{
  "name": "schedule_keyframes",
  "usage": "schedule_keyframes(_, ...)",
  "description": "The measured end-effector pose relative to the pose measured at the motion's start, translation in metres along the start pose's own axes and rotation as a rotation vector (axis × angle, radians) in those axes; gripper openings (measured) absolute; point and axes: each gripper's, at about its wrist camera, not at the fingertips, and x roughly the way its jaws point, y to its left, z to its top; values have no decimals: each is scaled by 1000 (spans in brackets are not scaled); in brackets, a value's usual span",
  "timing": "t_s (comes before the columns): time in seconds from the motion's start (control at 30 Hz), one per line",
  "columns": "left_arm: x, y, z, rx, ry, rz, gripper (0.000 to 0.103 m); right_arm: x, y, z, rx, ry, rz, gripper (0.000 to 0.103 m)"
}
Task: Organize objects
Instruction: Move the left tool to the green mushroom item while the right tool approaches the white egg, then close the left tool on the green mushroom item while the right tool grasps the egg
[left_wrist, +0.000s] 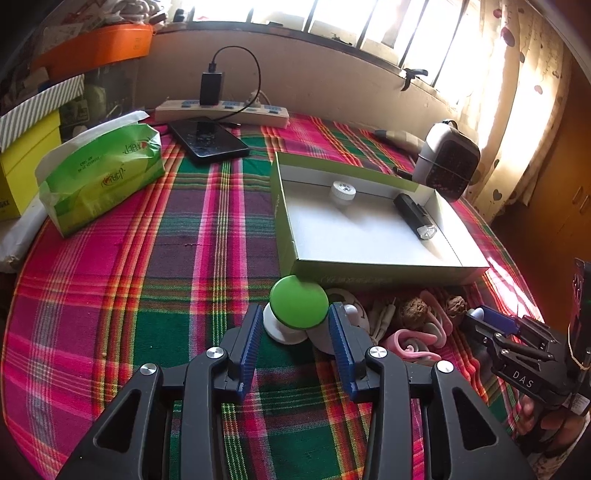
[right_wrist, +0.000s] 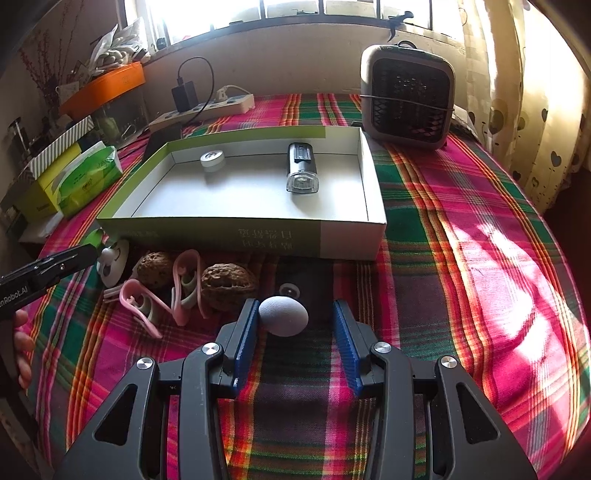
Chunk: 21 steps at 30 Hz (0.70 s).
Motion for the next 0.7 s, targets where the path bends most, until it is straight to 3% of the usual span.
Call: schedule_keyframes(0.7, 10, -3, 7, 11, 7, 30, 36, 1, -2, 2, 10, -1, 1, 42)
